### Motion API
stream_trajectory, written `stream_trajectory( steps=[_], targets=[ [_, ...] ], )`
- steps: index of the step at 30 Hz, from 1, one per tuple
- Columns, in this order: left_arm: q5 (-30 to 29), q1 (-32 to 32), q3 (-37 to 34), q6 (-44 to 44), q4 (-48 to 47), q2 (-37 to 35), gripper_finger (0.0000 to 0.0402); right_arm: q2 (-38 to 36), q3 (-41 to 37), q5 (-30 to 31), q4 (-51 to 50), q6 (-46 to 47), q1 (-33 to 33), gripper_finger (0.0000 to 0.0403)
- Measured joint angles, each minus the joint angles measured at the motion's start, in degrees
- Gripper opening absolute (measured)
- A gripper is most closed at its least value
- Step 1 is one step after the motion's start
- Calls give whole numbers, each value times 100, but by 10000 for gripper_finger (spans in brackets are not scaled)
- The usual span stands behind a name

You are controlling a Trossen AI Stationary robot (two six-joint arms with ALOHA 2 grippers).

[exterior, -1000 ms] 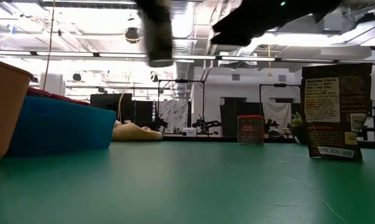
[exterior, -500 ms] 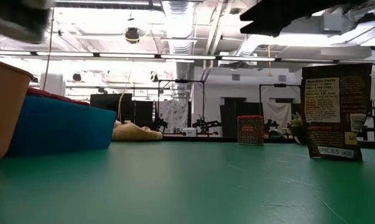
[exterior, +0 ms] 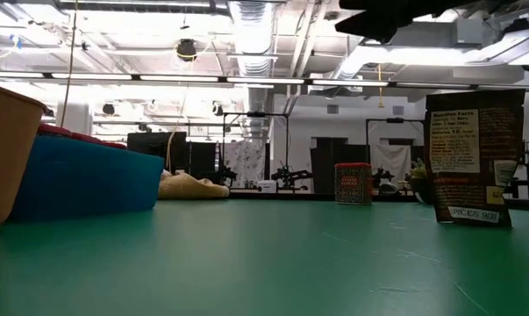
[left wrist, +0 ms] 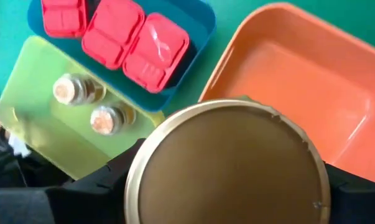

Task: Sort spices by type
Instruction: Put the gold seasoning bottle into the red bin

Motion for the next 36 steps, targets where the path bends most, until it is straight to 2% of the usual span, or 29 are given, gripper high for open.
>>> stream_trajectory(
  steps=[13,23,31,36],
  targets=[
    [-30,-732,-1009,-959,186,4,274,14,0,0,138,130,49,352],
    [37,-774,-1746,-1039,1025,-35,274,15,0,0,151,139,47,337],
    [335,-673,-1914,-1165,919,-35,307,15,0,0,156,122,84,335],
    [383,-517,-1916,-950,818,-80,324,17,0,-2,150,122,81,335]
  ],
)
